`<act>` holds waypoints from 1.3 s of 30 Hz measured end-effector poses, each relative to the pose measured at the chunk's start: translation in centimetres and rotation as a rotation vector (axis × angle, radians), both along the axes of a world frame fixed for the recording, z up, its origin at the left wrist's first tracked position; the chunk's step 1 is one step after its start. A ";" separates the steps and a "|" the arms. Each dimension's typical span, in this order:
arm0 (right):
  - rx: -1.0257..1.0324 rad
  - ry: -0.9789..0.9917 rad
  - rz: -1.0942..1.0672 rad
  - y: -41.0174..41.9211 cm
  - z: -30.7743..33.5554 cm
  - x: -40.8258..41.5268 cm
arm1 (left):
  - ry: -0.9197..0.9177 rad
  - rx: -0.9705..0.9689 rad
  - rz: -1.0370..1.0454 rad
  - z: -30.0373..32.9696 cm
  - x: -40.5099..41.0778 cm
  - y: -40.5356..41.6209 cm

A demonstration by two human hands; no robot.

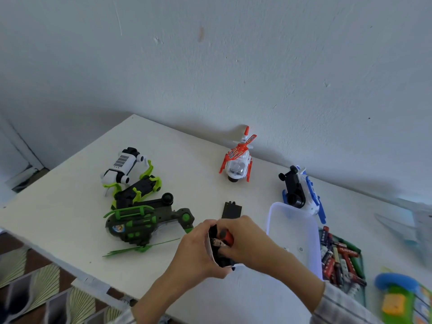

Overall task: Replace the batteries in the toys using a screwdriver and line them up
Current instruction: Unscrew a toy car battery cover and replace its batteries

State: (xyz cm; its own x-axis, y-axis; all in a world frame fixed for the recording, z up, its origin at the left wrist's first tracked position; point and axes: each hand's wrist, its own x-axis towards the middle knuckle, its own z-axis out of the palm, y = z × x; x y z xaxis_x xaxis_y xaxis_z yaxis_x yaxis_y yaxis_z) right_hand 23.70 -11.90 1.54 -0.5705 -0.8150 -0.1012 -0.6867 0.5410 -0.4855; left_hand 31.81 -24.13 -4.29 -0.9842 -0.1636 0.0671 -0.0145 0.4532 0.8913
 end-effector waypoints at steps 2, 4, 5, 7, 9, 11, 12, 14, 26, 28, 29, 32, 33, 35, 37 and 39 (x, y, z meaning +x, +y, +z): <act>0.026 0.010 -0.023 -0.1 -0.6 0.3 | 0.001 0.008 -0.017 -0.1 -0.2 -0.2; -0.006 -0.009 -0.060 -0.1 -0.4 0.4 | -0.011 0.021 -0.032 -0.2 -0.3 -0.4; -0.041 -0.031 -0.113 0.0 0.0 0.3 | -0.013 0.019 -0.047 -0.2 -0.4 -0.6; -0.145 -0.075 -0.260 0.9 1.0 0.0 | -0.018 0.019 -0.053 -0.4 -0.5 -0.7; -0.283 -0.103 -0.492 2.4 1.9 -1.1 | -0.021 0.030 -0.073 -0.7 -0.6 -0.9; -0.318 -0.099 -0.726 4.4 1.9 -2.8 | -0.024 0.019 -0.087 -1.0 -0.8 -1.2; -0.268 -0.096 -0.808 5.5 1.4 -3.6 | -0.023 0.010 -0.100 -1.2 -1.0 -1.3; -0.093 -0.124 -0.890 7.3 -0.3 -4.7 | -0.030 0.014 -0.108 -1.5 -1.1 -1.5; 0.100 -0.083 -1.133 5.9 -1.5 -6.5 | -0.026 0.050 -0.317 -1.2 -1.8 -3.7; -0.049 -0.090 -1.116 4.0 -0.4 -6.7 | -0.032 0.059 -0.351 -1.1 -2.0 -3.8; -0.118 -0.132 -1.075 2.9 0.0 -6.6 | -0.033 0.064 -0.368 -1.2 -2.1 -3.7; -0.098 -0.200 -0.898 0.3 -0.8 -6.8 | -0.039 0.060 -0.412 -1.1 -2.4 -3.8; -0.025 -0.155 -0.854 -0.5 -1.5 -7.2 | -0.045 0.063 -0.418 -1.1 -2.6 -3.9; 0.114 -0.101 -0.821 -1.6 -2.8 -7.5 | -0.050 0.063 -0.423 -1.0 -2.8 -4.0; 0.217 -0.119 -0.806 -2.4 -3.6 -7.4 | -0.037 0.032 -0.428 -1.0 -2.8 -3.9; 0.296 -0.100 -0.781 -2.7 -3.7 -6.9 | -0.026 0.018 -0.435 -1.1 -2.7 -3.7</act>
